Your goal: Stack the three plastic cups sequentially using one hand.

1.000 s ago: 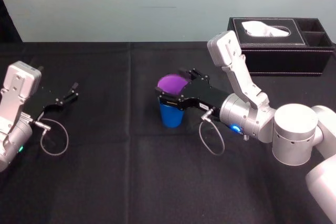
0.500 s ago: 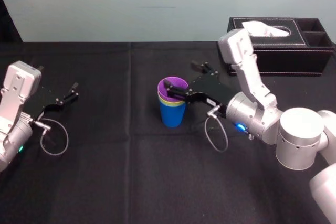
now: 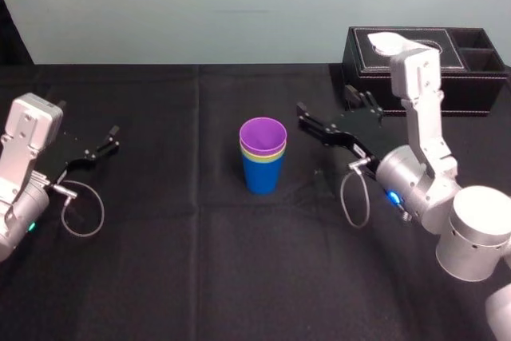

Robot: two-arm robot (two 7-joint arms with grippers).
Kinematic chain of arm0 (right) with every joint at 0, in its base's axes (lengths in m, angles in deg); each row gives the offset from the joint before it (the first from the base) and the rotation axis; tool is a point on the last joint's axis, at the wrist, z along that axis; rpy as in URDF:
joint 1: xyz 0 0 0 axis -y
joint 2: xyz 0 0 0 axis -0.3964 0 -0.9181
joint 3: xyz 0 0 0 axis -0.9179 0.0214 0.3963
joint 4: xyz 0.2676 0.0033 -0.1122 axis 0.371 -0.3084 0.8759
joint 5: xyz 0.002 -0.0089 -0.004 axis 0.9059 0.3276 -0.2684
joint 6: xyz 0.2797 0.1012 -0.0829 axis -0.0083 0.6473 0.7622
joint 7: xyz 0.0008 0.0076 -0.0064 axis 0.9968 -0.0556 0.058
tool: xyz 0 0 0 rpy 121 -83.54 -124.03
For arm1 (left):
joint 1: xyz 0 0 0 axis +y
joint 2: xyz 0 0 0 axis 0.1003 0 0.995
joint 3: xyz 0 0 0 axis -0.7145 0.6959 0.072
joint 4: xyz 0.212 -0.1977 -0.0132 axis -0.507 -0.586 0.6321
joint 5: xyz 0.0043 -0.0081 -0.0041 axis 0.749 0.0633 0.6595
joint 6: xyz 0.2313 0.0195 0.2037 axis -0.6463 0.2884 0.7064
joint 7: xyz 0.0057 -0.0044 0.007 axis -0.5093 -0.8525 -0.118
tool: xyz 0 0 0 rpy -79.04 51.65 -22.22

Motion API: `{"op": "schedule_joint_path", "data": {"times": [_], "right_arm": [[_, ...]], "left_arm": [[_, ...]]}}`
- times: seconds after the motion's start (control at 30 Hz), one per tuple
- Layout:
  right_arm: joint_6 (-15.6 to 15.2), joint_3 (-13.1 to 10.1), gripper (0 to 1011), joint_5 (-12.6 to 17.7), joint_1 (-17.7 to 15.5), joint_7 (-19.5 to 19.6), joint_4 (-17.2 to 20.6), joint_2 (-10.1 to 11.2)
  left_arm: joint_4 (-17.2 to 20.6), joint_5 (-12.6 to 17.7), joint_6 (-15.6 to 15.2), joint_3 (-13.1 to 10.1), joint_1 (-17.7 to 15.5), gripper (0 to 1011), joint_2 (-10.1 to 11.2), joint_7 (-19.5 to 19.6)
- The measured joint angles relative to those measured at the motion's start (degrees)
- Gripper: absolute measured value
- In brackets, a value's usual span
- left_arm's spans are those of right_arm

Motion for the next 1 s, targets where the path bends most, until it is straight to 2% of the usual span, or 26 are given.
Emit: {"op": "schedule_joint_path", "data": {"times": [0.27,0.5,0.7,1.0], "right_arm": [[-0.78,-1.93,1004,-2.29,-2.32,2.76,-1.86,-0.38],[-1.89,-2.25,1004,-4.7,-2.91,4.52,-4.62,-1.17],[-2.4,-2.64,1004,-5.33,-3.01,4.4,-6.02,-1.9],[-2.41,-2.67,1004,-5.37,-3.03,4.2,-6.12,-1.92]], "left_arm": [[0.0,0.0,0.0,0.0,0.0,1011,0.0,0.0],[0.0,0.0,0.0,0.0,0.0,1012,0.0,0.0],[0.0,0.0,0.0,0.0,0.0,1011,0.0,0.0],[0.0,0.0,0.0,0.0,0.0,1011,0.0,0.0]]}}
